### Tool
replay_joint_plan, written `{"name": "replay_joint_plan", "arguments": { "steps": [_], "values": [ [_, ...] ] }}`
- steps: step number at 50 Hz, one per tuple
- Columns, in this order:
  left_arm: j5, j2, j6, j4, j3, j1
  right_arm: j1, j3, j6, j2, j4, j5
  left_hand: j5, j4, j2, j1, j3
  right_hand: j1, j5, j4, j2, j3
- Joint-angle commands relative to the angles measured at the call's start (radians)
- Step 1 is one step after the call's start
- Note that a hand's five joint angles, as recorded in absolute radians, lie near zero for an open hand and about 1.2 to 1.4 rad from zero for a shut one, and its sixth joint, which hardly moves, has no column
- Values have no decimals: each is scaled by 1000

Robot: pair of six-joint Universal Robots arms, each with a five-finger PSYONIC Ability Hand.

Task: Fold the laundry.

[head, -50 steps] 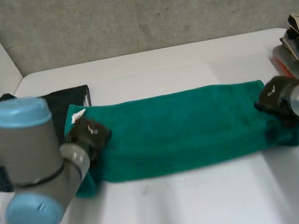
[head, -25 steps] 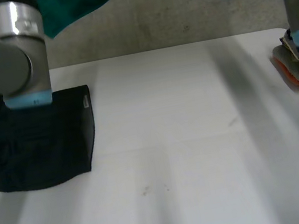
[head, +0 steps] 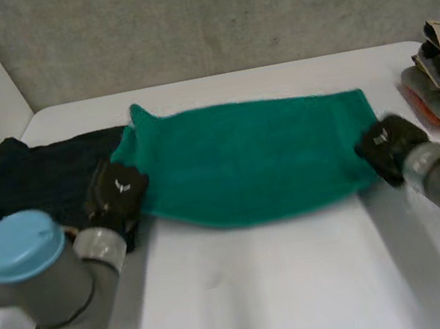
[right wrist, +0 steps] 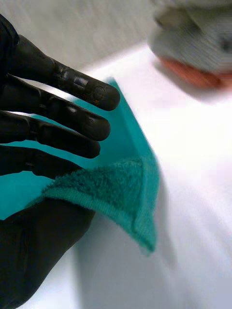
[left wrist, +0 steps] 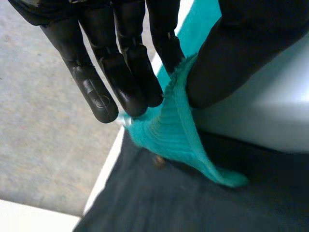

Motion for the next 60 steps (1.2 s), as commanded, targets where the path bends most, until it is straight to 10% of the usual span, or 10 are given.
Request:
{"name": "replay_joint_plan", "arguments": {
  "steps": [1,8,25,38,55,60],
  "values": [
    [-11,351,59,-374,-219,-10,-145,184,-174,-277,433,-8,216,191,195,264,200,399,221,207,223,210],
    [-6,427,59,-729,-203,-27,-174,269,-309,-366,502,-5,216,191,195,264,200,399,221,207,223,210],
    [-77,85,65,-343,89,-29,-79,46,-232,-92,154,87,216,191,195,264,200,399,221,207,223,210],
    [-135,143,46,-329,-6,-17,-80,42,-171,-60,105,107,-591,-615,-612,-543,-607,399,221,207,223,210],
    [-158,367,-76,-459,-178,43,-87,77,-140,-64,97,107,-503,-528,-524,-456,-519,399,221,207,223,210],
    [-153,387,-76,-459,-195,42,-87,92,-131,-79,97,105,177,152,156,224,161,399,221,207,223,210]
  ]
}}
